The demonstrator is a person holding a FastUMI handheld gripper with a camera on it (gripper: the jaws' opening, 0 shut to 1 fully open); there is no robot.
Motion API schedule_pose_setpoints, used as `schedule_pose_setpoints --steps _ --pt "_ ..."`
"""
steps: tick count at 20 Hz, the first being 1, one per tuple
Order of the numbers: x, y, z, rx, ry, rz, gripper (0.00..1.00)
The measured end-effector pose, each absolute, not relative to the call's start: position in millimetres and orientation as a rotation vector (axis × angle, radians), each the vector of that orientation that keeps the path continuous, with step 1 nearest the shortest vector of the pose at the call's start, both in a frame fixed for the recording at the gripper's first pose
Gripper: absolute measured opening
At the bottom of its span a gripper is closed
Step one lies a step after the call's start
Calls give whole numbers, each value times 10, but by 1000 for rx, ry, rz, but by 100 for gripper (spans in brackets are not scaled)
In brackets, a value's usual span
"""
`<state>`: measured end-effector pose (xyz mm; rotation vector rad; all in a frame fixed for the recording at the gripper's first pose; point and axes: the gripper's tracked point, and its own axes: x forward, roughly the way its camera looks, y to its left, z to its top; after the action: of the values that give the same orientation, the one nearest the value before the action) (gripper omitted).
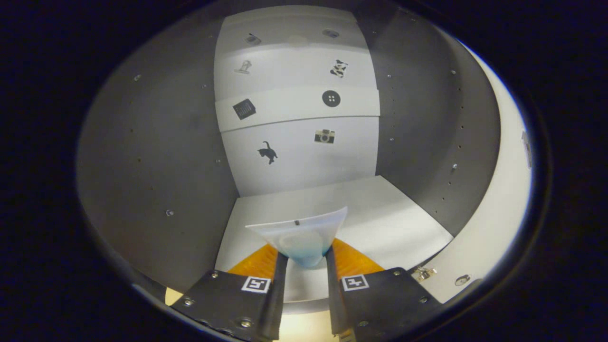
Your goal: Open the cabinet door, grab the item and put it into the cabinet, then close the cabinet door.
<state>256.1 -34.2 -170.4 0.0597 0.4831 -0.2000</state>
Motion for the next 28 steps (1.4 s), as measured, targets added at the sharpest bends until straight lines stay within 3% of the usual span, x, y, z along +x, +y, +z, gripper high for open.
schedule_pose_setpoints --steps 4,11,16,19,22,28 --pt "2635 -299 -1713 86 485 -181 40" --pt "2752 -209 -1545 144 411 -146 51" --pt "2771 -238 -1501 147 388 -142 51" --pt "2776 -212 -1452 155 371 -130 59" --pt "2775 -174 -1252 184 297 -116 70" --pt "2461 -192 -650 169 116 -100 69"
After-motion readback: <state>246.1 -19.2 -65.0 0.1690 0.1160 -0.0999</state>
